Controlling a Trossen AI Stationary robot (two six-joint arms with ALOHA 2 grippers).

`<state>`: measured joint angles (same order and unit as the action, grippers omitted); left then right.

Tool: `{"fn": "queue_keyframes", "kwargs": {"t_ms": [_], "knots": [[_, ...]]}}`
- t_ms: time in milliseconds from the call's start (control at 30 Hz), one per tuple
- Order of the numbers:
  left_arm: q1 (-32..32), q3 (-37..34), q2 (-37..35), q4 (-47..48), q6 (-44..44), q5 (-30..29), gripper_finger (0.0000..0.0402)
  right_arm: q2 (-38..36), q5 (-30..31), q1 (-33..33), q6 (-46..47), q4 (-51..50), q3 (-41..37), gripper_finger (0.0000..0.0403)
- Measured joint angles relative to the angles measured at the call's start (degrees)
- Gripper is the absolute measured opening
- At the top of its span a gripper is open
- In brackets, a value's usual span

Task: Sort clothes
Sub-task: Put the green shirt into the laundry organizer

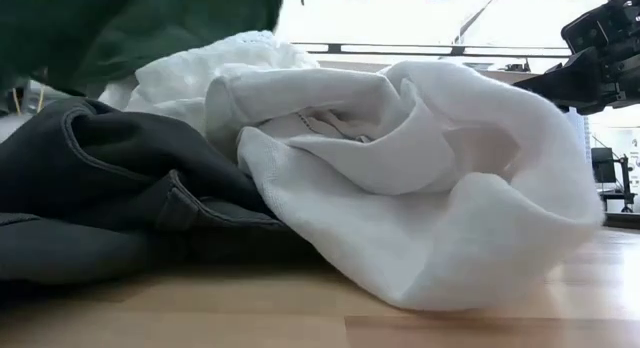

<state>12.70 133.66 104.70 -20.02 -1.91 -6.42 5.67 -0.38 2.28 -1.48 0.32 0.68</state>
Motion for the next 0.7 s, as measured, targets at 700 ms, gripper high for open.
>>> {"fn": "queue_keyframes", "kwargs": {"t_ms": [700], "knots": [[3.85, 1.05, 28.34, 45.58, -22.64, 3.22, 0.0056, 0.00, 0.00, -0.01, 0.00, 0.00, 0.00, 0.0000]]}}
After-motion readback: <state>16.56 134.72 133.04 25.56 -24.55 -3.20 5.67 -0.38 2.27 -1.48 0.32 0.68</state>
